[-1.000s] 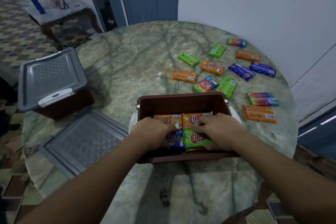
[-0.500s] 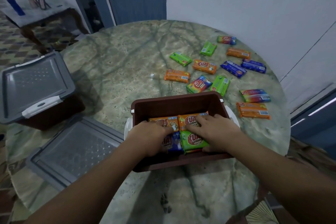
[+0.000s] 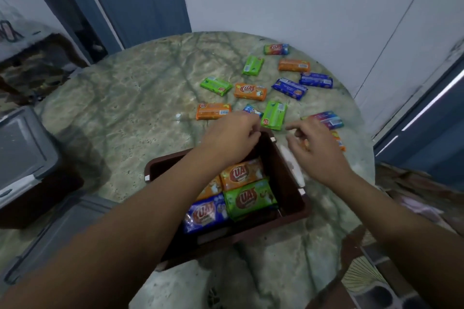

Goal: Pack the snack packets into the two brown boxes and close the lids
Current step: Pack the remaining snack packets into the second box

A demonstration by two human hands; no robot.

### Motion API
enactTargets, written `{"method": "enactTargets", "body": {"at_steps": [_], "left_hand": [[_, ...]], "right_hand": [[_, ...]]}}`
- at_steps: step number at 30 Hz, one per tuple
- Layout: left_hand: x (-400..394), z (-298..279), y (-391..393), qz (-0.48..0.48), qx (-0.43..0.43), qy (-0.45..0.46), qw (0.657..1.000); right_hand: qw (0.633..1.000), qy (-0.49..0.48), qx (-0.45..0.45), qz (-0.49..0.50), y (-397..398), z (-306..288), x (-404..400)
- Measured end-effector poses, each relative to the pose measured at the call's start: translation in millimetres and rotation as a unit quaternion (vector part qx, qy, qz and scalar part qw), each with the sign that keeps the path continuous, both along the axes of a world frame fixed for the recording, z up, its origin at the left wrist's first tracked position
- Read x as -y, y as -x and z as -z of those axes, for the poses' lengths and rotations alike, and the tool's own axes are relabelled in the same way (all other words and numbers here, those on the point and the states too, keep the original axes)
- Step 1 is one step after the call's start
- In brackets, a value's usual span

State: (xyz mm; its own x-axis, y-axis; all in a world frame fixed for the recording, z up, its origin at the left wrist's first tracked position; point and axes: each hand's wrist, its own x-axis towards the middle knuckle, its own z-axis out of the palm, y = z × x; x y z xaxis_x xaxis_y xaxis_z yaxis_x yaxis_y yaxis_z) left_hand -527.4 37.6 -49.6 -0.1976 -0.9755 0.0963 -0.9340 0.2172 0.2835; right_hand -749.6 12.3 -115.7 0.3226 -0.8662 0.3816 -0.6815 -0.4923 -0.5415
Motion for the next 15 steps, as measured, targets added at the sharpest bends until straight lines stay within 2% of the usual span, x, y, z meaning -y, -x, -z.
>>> {"method": "enactTargets", "body": {"at_steps": [2,4,7,12,15], "left_hand": [[26.4,-1.5,28.4,0.013,0.025,0.005,1.0],[52.6,0.4,57.9,0.027,0.049,-0.014,0.998],[90.5,10.4,98.9,0.05,0.078,-0.062,0.994],[142.7,33.6,149.7,0.052,0.133,-0.103,0.984],[166.5,47.7,167.1,0.043,0.155,-0.116,0.98]], "right_hand": [[0.997,-0.055,-0.029,0.047,31.6,13.2,20.9],[0.986,-0.119,-0.098,0.068,57.0,23.0,37.8],[0.963,-0.178,-0.202,0.025,81.1,34.9,57.2],[0.934,-0.211,-0.287,-0.041,98.8,33.0,73.6],[0.925,-0.193,-0.322,-0.065,106.0,37.0,80.2]]}}
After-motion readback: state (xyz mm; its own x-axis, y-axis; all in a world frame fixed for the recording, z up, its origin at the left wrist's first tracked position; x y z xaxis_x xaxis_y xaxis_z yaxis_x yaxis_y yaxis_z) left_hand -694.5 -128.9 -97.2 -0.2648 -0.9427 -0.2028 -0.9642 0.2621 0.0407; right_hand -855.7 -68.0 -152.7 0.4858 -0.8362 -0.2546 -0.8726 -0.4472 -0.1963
